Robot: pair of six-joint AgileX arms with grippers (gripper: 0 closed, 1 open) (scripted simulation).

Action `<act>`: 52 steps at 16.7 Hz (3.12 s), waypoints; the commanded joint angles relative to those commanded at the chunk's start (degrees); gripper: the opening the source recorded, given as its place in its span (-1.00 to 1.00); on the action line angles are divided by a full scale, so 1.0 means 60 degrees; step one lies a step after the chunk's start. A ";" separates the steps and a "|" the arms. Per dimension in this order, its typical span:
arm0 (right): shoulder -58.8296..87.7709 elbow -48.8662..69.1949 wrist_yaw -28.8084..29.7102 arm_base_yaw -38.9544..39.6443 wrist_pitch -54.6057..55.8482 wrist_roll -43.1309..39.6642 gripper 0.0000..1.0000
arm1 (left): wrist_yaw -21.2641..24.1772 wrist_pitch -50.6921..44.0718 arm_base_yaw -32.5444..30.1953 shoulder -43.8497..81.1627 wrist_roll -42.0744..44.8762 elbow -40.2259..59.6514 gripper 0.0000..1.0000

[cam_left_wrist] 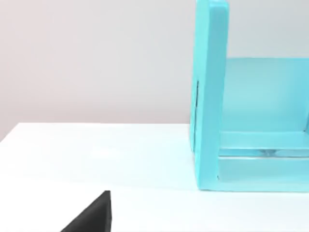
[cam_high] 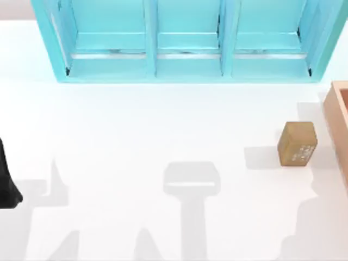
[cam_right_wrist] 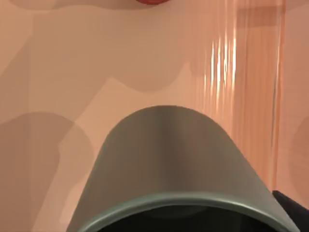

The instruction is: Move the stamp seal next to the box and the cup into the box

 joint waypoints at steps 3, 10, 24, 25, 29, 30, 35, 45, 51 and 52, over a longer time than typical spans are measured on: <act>0.0151 -0.0981 0.0244 0.0187 0.0118 0.0208 -1.00 | 0.0000 0.0000 0.0000 0.0000 0.0000 0.0000 1.00; 0.0407 -0.2113 0.0829 0.0187 -0.0308 0.0358 -1.00 | 0.0000 0.0000 0.0000 0.0000 0.0000 0.0000 1.00; 0.0407 -0.2113 0.0829 0.0187 -0.0308 0.0358 0.81 | 0.0000 0.0000 0.0000 0.0000 0.0000 0.0000 1.00; 0.0407 -0.2113 0.0829 0.0187 -0.0308 0.0358 0.96 | 0.0000 0.0000 0.0000 0.0000 0.0000 0.0000 1.00; 0.0407 -0.2113 0.0829 0.0187 -0.0308 0.0358 1.00 | 0.0000 0.0000 0.0000 0.0000 0.0000 0.0000 1.00; 0.0407 -0.2113 0.0829 0.0187 -0.0308 0.0358 1.00 | 0.0000 0.0000 0.0000 0.0000 0.0000 0.0000 1.00; 0.0402 -0.2089 0.0809 0.0169 -0.0313 0.0345 1.00 | 0.0000 0.0000 0.0000 0.0000 0.0000 0.0000 1.00; 0.0007 0.1086 -0.0051 -0.0119 -0.1542 0.0026 1.00 | 0.0000 0.0000 0.0000 0.0000 0.0000 0.0000 1.00; -0.0205 0.1211 0.0669 0.0065 -0.4062 0.0260 1.00 | 0.0000 0.0000 0.0000 0.0000 0.0000 0.0000 1.00; -0.0259 0.1157 0.0795 0.0116 -0.4204 0.0289 1.00 | 0.0000 0.0000 0.0000 0.0000 0.0000 0.0000 1.00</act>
